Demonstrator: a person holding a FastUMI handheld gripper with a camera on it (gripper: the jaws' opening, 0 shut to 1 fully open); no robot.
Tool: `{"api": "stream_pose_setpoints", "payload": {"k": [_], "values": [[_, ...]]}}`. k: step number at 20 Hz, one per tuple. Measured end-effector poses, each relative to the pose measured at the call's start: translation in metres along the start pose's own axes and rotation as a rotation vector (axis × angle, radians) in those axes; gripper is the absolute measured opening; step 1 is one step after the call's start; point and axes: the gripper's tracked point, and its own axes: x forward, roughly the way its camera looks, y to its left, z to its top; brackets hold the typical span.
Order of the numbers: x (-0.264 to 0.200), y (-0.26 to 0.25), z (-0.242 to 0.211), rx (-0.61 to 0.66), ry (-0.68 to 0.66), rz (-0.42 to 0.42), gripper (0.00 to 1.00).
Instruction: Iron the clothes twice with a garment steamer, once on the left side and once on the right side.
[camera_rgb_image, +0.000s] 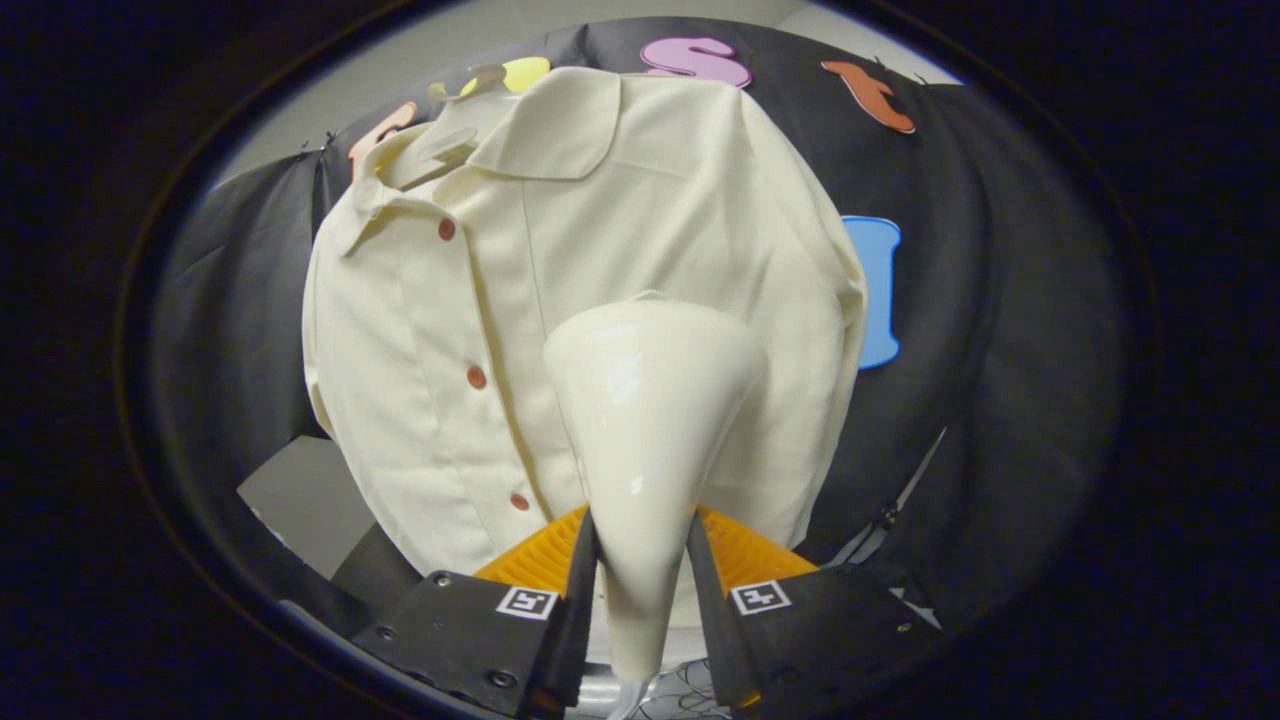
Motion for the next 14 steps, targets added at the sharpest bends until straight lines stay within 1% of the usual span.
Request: {"api": "stream_pose_setpoints", "payload": {"k": [4, 9, 14], "values": [[0.006, -0.006, -0.046, -0.007, 0.072, -0.008, 0.49], [0.017, -0.009, -0.104, 0.021, 0.130, -0.005, 0.49], [0.027, -0.016, -0.158, 0.118, 0.166, -0.036, 0.49]]}}
